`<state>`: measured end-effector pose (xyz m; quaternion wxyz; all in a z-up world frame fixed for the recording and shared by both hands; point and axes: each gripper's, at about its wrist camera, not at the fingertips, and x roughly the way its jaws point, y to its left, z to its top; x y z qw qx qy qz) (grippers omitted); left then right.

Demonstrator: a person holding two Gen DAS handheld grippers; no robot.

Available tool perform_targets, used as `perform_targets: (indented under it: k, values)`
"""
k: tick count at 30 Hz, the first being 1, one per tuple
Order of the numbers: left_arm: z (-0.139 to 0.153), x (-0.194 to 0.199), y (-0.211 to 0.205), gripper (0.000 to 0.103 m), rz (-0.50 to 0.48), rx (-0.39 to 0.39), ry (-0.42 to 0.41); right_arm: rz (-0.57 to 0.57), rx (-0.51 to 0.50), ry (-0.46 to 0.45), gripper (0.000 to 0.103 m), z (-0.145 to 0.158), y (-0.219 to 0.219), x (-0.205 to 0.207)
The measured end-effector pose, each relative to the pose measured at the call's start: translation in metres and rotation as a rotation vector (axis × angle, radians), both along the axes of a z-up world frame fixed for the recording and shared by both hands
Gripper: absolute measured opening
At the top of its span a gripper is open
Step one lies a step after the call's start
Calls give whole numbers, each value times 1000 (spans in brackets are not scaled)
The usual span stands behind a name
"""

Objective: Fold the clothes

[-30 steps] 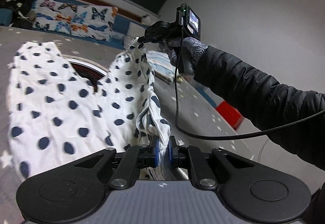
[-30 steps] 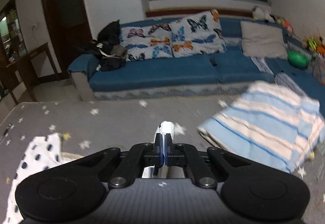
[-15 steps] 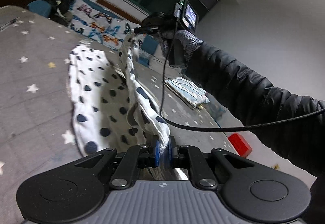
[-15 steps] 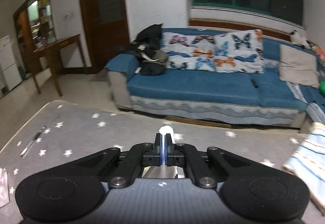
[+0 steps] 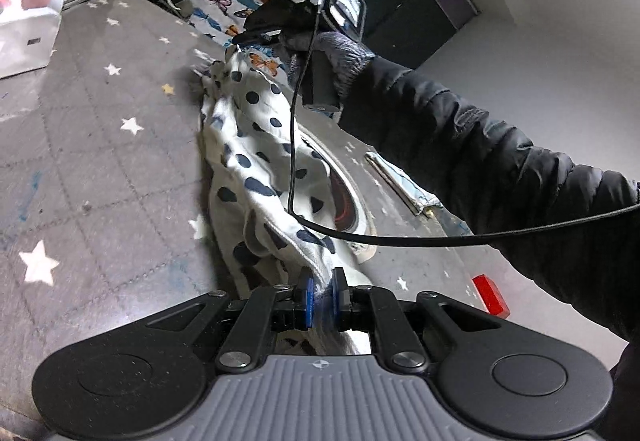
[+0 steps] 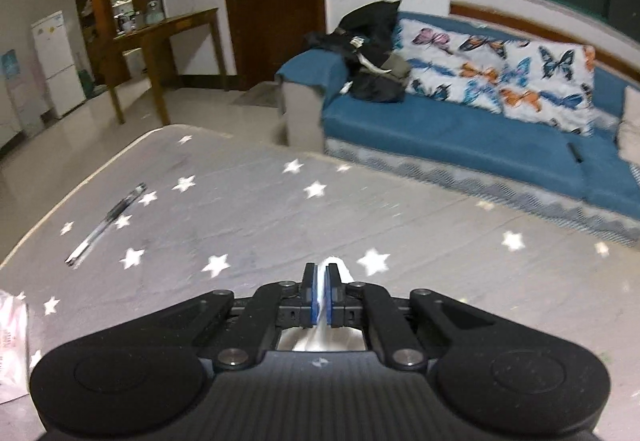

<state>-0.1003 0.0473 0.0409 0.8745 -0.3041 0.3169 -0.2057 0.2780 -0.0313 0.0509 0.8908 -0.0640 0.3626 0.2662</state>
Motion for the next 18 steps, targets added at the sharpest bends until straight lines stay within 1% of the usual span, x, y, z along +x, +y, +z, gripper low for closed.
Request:
perform_targets:
  k: [3,8,10,11,13,15,17,18]
  values:
    - [-2,-1,3,10,3,3,8,21,15,10,7,4,-3,-2]
    - [-1,1,-2,11,-10,19,6,29,-18,-10,8,19,-24,-5]
    - [0,1,-4,11,-14,23,6,26,-22,-5,9,25,-39,-7]
    - [-1,1,-4,13,-13,22,10,23,-26,0,10,27,-46,-8]
    - [-2,1,-4,14,-10,20,18,26,-51,5,14,29,-60,-12]
    - [-2,2,-3,15,-4,17,28,33,-82,2,19,29,-75,-19]
    - [-1,2,-4,16,3,22,30,41,-105,-4,20,29,-88,-28]
    - [-1,3,-4,18,8,24,34,43,-107,-3,20,29,-96,-33]
